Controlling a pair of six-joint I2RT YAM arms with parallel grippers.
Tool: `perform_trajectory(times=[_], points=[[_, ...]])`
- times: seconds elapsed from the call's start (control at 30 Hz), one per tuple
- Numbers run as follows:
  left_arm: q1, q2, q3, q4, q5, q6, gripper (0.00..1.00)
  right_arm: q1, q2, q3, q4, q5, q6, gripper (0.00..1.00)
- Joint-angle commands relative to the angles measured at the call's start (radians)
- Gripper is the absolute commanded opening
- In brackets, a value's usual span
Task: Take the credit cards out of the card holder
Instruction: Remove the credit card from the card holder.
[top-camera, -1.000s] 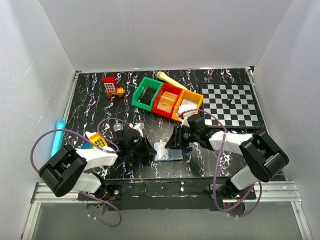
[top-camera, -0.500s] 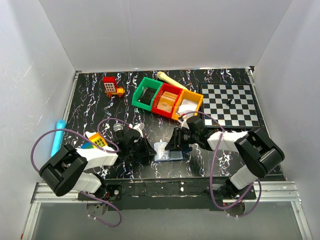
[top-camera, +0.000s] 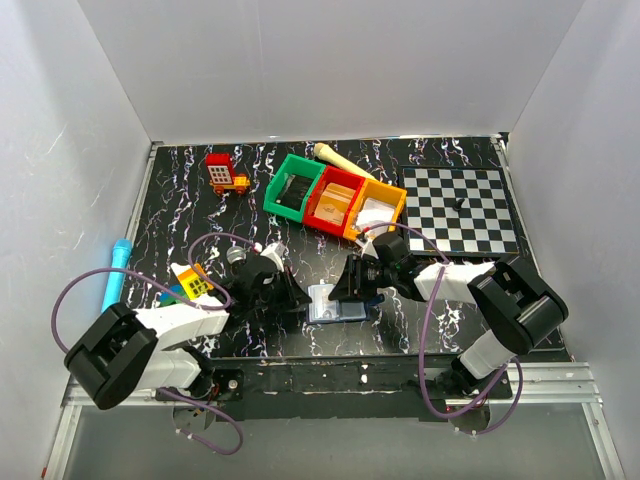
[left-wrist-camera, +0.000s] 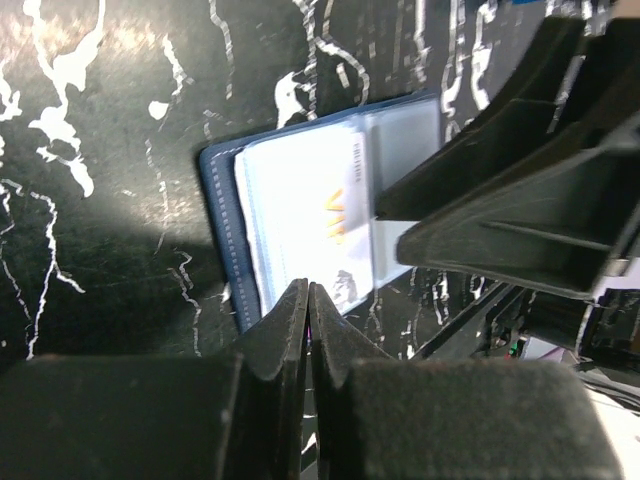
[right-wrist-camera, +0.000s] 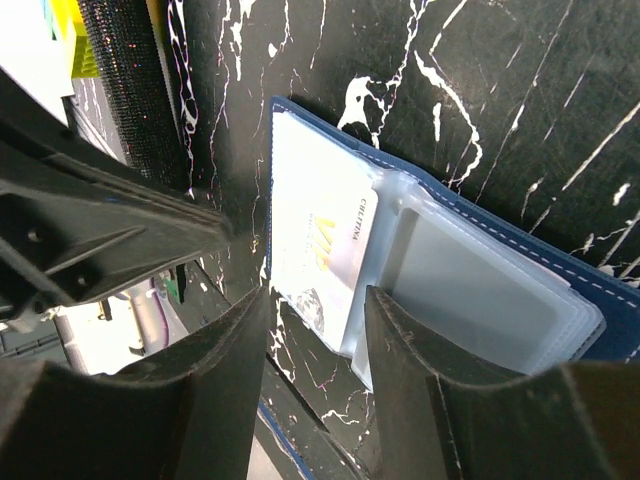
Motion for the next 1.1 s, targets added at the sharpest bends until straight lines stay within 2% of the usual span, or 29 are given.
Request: perform_trajectory(times=[0.0,0.6,1.07], points=[[0.004,-0.056,0.047,-0.017,-0.019,0.041,0.0,0.013,-0.027,0.011,-0.007,0.009,-0.018,0.51],[0.003,0.106,0.044,0.067,0.047,0.046,0.0,0.031,0.008,0.032,-0.008,0.006,-0.012,0.51],[0.004,0.12,0.03,0.06,0.036,0.03,0.0,0.031,0.02,0.026,0.009,-0.007,-0.009,0.51]])
